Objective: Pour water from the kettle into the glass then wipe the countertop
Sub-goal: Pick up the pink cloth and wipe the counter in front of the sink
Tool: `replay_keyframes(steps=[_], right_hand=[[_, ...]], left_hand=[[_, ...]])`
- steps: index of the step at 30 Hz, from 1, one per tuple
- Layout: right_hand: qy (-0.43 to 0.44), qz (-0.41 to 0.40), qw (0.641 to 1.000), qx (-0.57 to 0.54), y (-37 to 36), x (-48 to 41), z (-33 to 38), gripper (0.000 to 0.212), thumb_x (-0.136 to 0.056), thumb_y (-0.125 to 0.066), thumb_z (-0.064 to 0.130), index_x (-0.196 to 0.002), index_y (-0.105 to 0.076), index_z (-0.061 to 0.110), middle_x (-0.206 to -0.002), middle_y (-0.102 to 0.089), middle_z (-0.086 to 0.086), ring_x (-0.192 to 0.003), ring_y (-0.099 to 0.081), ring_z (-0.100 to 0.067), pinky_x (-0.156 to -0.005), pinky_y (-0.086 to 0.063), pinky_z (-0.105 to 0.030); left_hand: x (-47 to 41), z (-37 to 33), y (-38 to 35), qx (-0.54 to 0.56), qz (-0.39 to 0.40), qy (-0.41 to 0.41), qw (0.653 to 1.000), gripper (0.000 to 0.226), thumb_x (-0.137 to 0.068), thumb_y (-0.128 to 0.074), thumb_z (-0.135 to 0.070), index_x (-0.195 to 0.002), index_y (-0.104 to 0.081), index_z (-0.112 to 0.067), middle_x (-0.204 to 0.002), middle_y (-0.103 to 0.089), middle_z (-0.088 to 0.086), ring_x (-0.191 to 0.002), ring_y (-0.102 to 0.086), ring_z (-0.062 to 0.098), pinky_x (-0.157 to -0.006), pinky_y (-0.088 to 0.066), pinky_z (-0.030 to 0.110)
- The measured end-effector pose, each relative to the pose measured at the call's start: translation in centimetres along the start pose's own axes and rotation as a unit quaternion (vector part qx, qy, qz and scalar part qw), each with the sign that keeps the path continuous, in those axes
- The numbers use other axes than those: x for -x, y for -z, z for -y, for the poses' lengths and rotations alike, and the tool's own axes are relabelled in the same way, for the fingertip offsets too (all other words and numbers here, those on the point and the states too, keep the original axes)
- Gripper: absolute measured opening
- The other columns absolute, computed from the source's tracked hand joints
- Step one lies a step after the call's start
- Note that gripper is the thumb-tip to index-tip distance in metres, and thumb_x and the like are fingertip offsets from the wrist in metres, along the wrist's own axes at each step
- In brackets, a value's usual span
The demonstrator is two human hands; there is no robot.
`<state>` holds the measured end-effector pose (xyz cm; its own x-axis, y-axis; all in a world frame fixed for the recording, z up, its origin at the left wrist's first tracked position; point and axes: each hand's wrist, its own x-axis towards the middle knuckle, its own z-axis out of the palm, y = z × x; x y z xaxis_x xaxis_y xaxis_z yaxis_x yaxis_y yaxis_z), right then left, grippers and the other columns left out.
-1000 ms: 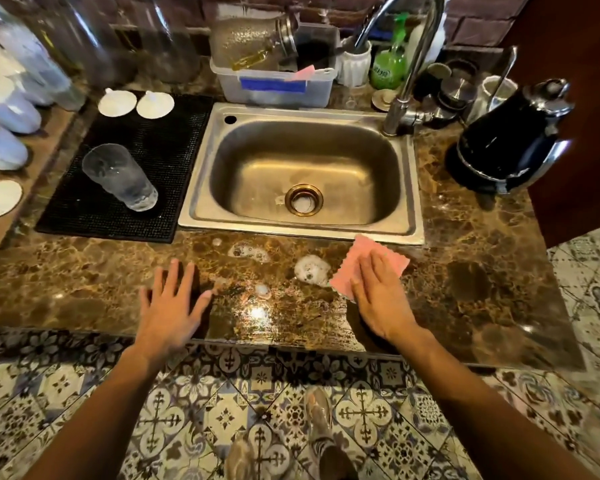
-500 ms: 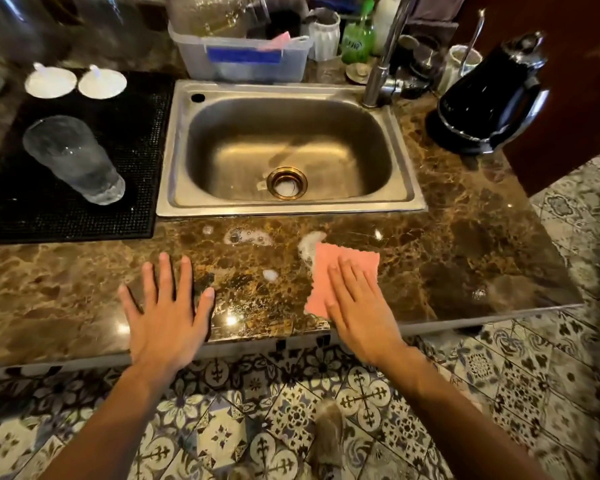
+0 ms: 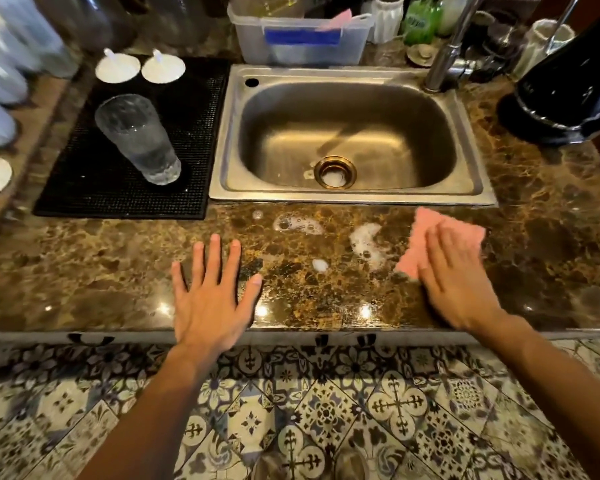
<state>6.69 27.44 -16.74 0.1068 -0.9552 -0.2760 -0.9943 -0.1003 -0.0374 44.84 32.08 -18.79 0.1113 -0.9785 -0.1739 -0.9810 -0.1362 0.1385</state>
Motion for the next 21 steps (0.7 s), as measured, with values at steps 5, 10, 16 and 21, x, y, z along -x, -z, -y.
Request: replay_keyframes(steps=[5, 10, 16, 21], right_hand=[[0.177, 0.021, 0.984, 0.012, -1.5, 2.8, 5.6, 0.076, -0.101, 0.014, 0.054, -0.160, 0.006, 0.008, -0.167, 0.016, -0.016, -0.156, 0.014, -0.033, -0.129, 0.001, -0.048], [0.186, -0.028, 0.982, 0.004, -2.5, 5.1, 2.0, 0.068, -0.108, -0.005, 0.051, -0.162, 0.001, 0.011, -0.170, 0.010, -0.012, -0.159, 0.012, -0.022, -0.127, 0.005, -0.038], [-0.065, -0.021, 0.997, -0.026, -0.4, 4.8, -10.6, 0.070, -0.108, -0.006, 0.048, -0.162, -0.015, 0.003, -0.170, -0.013, -0.023, -0.158, -0.010, -0.037, -0.127, -0.012, -0.053], [-0.133, -0.006, 0.991, -0.021, -1.0, 2.3, -8.8, 0.090, -0.090, 0.023, 0.052, -0.161, 0.000, 0.001, -0.169, 0.003, -0.024, -0.158, 0.003, -0.037, -0.128, -0.001, -0.052]], left_hand=[[0.1, 0.0, -0.1, 0.004, -0.009, 0.003, 1.000, 0.078, -0.095, -0.001, -0.074, -0.162, 0.004, -0.036, -0.172, 0.014, 0.000, -0.158, 0.017, 0.023, -0.126, 0.010, 0.057], [0.0, -0.1, -0.2, 0.001, -0.011, 0.006, 1.000, 0.078, -0.094, 0.000, -0.074, -0.162, 0.002, -0.036, -0.172, 0.011, -0.001, -0.159, 0.014, 0.022, -0.126, 0.009, 0.057], [0.1, 0.1, -0.3, 0.003, -0.026, 0.008, 1.000, 0.080, -0.093, 0.000, -0.076, -0.163, -0.004, -0.036, -0.173, 0.005, -0.001, -0.160, 0.010, 0.022, -0.127, 0.005, 0.057], [-0.1, 0.1, -0.4, 0.003, -0.028, 0.005, 1.000, 0.082, -0.093, -0.002, -0.076, -0.163, -0.008, -0.034, -0.174, 0.001, 0.000, -0.160, 0.005, 0.024, -0.125, 0.002, 0.057]])
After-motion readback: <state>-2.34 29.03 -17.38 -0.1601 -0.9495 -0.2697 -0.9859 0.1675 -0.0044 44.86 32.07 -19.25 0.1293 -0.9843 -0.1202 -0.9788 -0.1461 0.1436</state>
